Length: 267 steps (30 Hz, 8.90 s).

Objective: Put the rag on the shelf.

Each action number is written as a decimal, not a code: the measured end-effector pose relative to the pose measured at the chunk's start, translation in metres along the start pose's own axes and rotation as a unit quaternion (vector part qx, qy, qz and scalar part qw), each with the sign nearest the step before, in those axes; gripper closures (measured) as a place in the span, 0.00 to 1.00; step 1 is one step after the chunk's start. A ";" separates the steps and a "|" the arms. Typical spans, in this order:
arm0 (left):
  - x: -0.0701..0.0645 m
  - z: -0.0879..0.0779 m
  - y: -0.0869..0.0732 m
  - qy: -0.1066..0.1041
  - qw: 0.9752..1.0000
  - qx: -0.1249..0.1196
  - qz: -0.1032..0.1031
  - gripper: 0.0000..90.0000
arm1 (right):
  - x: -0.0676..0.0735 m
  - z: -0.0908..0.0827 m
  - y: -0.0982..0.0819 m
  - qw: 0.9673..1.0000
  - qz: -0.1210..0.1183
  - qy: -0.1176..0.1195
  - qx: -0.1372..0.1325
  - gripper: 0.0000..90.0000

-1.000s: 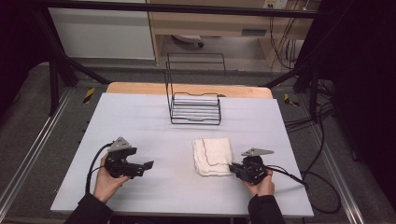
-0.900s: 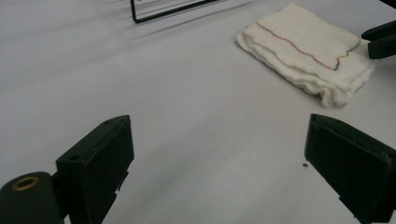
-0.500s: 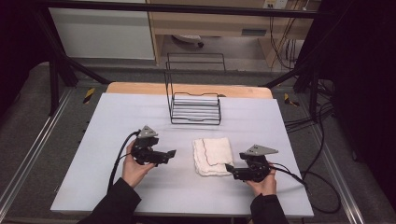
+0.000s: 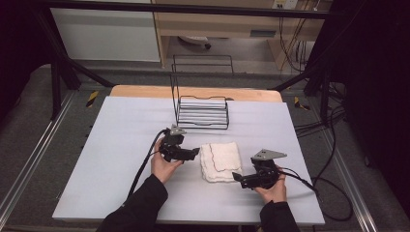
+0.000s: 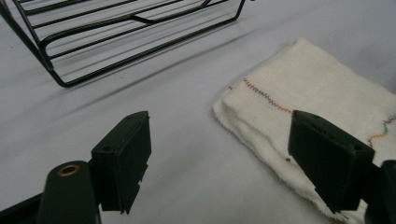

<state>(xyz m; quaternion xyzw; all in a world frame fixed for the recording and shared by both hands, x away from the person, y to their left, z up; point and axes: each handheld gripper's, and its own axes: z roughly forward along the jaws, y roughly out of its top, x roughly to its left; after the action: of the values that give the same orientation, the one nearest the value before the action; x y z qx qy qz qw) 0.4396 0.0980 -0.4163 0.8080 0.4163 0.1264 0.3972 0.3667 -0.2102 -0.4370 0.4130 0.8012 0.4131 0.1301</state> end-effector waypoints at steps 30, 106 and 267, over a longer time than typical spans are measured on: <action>-0.008 0.057 0.007 -0.018 0.999 0.036 -0.026 0.71 | -0.002 -0.001 0.002 1.000 -0.003 -0.003 0.002 0.03; -0.012 0.057 0.005 -0.031 0.999 0.027 -0.001 0.93 | -0.049 0.064 0.048 0.996 0.086 -0.001 0.020 0.91; 0.000 -0.172 0.155 0.032 0.907 -0.416 0.056 0.94 | 0.050 -0.071 0.249 0.906 -0.081 -0.049 -0.412 0.93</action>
<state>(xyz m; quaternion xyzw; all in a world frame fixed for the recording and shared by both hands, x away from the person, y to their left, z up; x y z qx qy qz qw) 0.4364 0.1379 -0.1878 0.5867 0.2928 0.3363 0.6760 0.4346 -0.1322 -0.1943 0.2764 0.5830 0.6735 0.3607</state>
